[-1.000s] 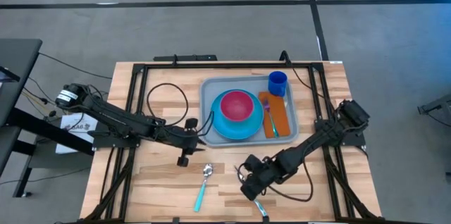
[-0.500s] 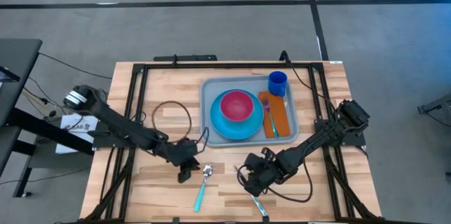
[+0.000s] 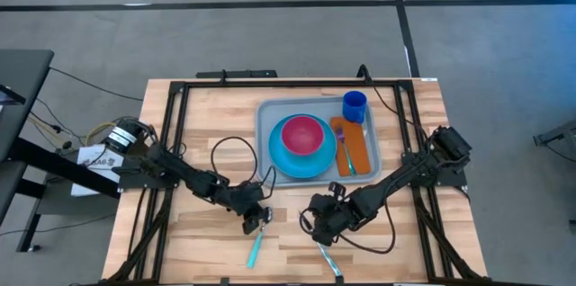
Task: Set up tray
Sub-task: Put the blue spoon on top of the brown napkin to the right of the blue fork
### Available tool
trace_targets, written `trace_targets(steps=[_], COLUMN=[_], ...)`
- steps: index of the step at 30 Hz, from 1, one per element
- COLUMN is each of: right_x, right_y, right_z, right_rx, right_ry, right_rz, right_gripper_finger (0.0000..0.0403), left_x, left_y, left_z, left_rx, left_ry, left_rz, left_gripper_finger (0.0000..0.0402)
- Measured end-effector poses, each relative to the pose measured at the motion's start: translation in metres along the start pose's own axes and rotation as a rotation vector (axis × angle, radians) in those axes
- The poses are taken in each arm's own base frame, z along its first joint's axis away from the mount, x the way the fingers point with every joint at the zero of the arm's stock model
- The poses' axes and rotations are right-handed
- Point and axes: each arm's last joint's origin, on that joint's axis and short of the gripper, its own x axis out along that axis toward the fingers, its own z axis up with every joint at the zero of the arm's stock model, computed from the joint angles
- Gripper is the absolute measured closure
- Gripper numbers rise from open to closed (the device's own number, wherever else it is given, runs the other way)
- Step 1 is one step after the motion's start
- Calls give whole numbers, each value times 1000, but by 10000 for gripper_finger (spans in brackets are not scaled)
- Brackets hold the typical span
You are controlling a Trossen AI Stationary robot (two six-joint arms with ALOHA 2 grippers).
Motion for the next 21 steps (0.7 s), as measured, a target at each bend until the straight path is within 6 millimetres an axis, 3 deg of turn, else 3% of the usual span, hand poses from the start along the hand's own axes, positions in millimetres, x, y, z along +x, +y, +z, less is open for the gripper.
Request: trace_targets(steps=[14,21], right_x=[1,1], right_y=[-3,-2], right_z=[3,2], right_rx=[-14,12], right_ry=[-1,-2], right_rz=[-4,-2], right_gripper_finger=[290,290], left_x=[-3,-3], left_y=[-2,5], left_z=[1,-1], left_rx=[-50,-47], left_ry=[29,18], left_rz=[-44,70], left_gripper_finger=[315,315])
